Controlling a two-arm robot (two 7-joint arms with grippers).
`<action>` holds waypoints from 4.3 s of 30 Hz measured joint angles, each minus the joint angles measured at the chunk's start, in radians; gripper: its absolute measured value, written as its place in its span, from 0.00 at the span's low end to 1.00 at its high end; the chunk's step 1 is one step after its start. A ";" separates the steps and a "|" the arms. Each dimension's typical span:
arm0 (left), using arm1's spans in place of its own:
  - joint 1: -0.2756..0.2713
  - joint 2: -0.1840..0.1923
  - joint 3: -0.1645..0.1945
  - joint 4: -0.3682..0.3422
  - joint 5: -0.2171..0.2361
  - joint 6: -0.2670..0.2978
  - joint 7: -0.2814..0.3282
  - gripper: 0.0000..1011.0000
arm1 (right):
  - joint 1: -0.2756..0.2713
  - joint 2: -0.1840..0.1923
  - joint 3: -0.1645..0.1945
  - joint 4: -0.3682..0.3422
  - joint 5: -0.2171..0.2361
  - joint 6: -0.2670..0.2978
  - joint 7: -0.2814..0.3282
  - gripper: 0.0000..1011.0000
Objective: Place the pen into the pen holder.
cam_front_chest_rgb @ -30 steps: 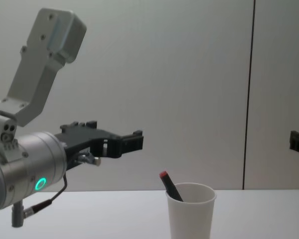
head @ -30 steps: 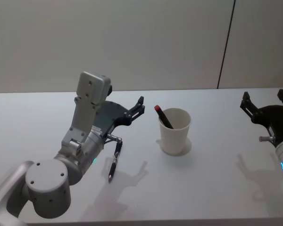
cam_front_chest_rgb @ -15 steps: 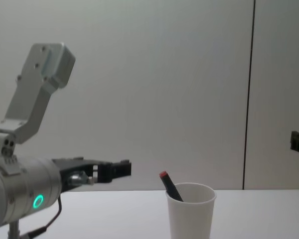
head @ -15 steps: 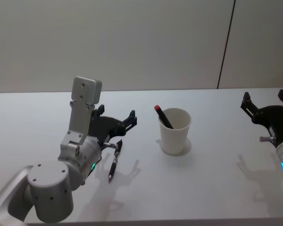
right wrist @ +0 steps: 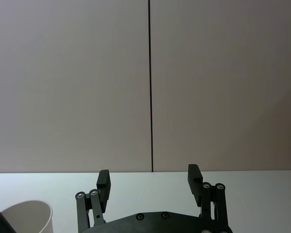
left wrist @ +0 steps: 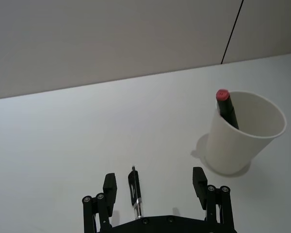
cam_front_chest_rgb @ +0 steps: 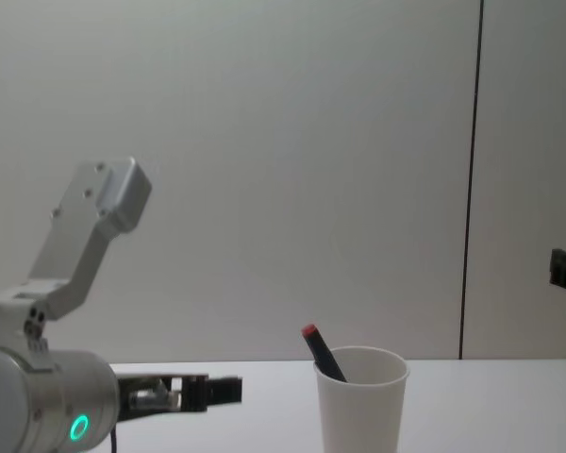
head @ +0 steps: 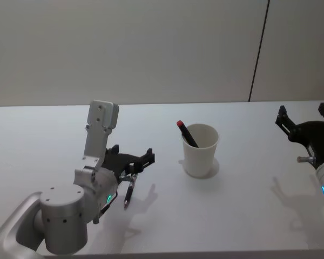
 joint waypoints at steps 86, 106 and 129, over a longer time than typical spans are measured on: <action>-0.036 -0.098 0.015 0.230 0.109 0.107 0.031 0.27 | 0.000 0.000 0.000 0.000 0.000 0.000 0.000 0.99; -0.038 -0.110 0.012 0.219 0.140 0.107 0.018 0.14 | 0.000 0.000 0.000 0.000 0.000 0.000 0.000 0.99; 0.028 -0.066 0.005 0.033 0.277 -0.002 0.085 0.14 | 0.000 0.000 0.000 0.000 0.000 0.000 0.000 0.99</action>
